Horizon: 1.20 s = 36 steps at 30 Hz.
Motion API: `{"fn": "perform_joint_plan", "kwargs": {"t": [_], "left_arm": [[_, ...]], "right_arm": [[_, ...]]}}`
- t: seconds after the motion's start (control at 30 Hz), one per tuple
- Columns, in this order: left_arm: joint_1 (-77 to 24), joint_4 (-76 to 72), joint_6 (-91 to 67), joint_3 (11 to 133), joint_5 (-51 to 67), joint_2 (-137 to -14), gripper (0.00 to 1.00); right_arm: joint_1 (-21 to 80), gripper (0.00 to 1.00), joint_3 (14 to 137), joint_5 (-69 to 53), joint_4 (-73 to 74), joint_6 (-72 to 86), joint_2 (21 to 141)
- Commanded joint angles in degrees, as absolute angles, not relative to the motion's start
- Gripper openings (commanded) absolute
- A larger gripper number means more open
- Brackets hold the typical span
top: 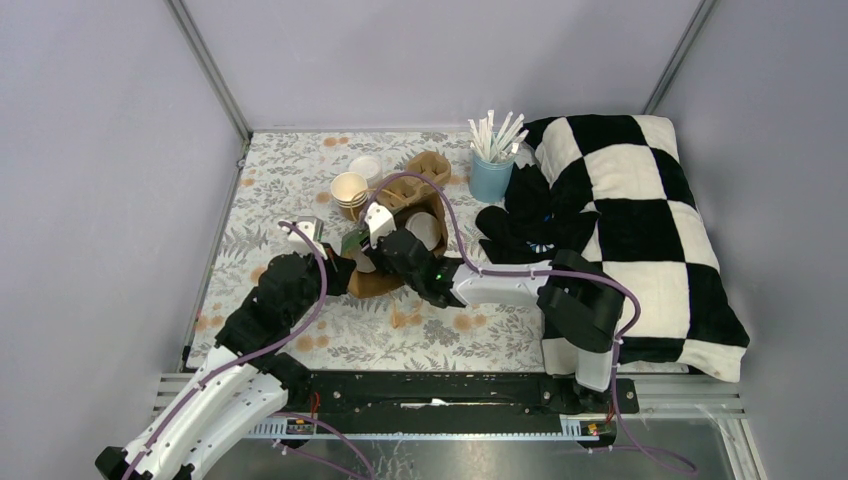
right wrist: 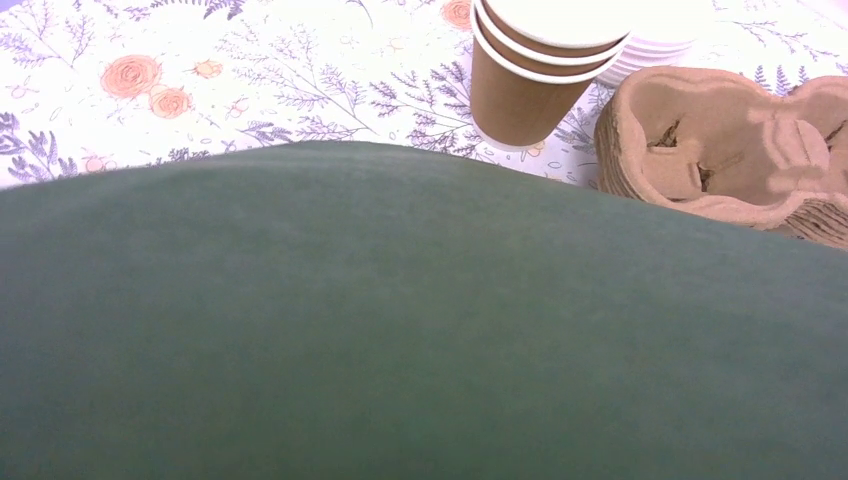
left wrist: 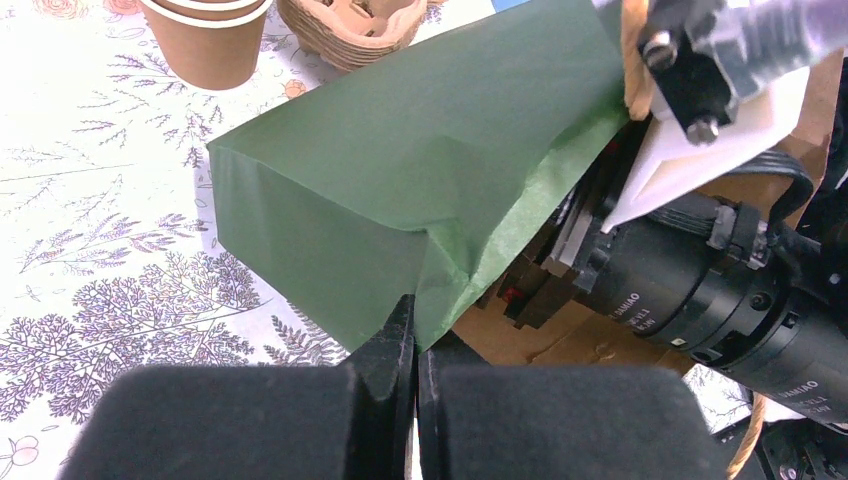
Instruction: Pack the takeout coffee
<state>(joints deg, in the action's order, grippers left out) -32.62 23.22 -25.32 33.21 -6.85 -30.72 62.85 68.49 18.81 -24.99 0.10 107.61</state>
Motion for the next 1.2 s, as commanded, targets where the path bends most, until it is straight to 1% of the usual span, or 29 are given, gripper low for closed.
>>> {"fn": "perform_joint_plan", "kwargs": {"t": [0.0,0.07,0.13,0.27,0.4,0.53,0.73,0.83,0.9,1.0,1.07,1.1,1.17], "left_arm": [[-32.7,23.8,-25.6,32.9,-7.8,-30.4,0.00],[-32.8,24.1,-25.9,33.0,-8.4,-31.0,0.00],[-32.8,24.2,-26.1,33.0,-8.9,-31.3,0.00],[-32.7,25.1,-26.2,33.2,-10.4,-31.8,0.00],[-32.6,25.4,-26.1,33.4,-10.8,-32.0,0.00],[-32.8,25.6,-26.0,33.6,-10.5,-32.6,0.00],[-32.8,25.1,-26.0,33.4,-9.5,-33.1,0.00],[-32.8,25.0,-26.1,33.4,-9.4,-33.2,0.00],[-32.8,25.1,-25.9,33.5,-9.5,-33.1,0.00],[-32.8,25.1,-25.9,33.4,-9.8,-32.8,0.00],[-32.8,25.2,-26.0,33.5,-9.8,-32.8,0.00],[-32.7,25.1,-26.0,33.5,-9.8,-32.8,0.00],[-32.7,25.1,-26.0,33.5,-9.6,-32.8,0.00]], "right_arm": [[62.5,0.26,65.9,16.1,-27.5,-0.4,104.0],[62.2,0.15,65.2,14.9,-27.7,-0.4,103.0],[62.0,0.08,64.7,14.2,-27.8,-0.4,102.2],[61.1,0.00,63.0,13.0,-29.0,2.3,100.4],[60.0,0.00,60.8,9.3,-31.0,5.0,98.0],[57.6,0.00,57.4,2.1,-34.9,9.6,96.9],[54.8,0.00,56.9,-5.8,-37.5,14.0,98.7],[53.7,0.00,58.7,-8.8,-35.8,16.3,100.9],[52.9,0.00,58.0,-9.1,-37.3,18.8,101.4],[52.6,0.00,58.9,-7.6,-34.8,19.4,101.9],[52.6,0.05,60.2,-4.0,-31.3,19.1,102.3],[52.6,0.06,61.3,-1.7,-28.9,18.3,102.5],[52.9,0.13,64.2,5.0,-23.0,17.2,103.3]]}}
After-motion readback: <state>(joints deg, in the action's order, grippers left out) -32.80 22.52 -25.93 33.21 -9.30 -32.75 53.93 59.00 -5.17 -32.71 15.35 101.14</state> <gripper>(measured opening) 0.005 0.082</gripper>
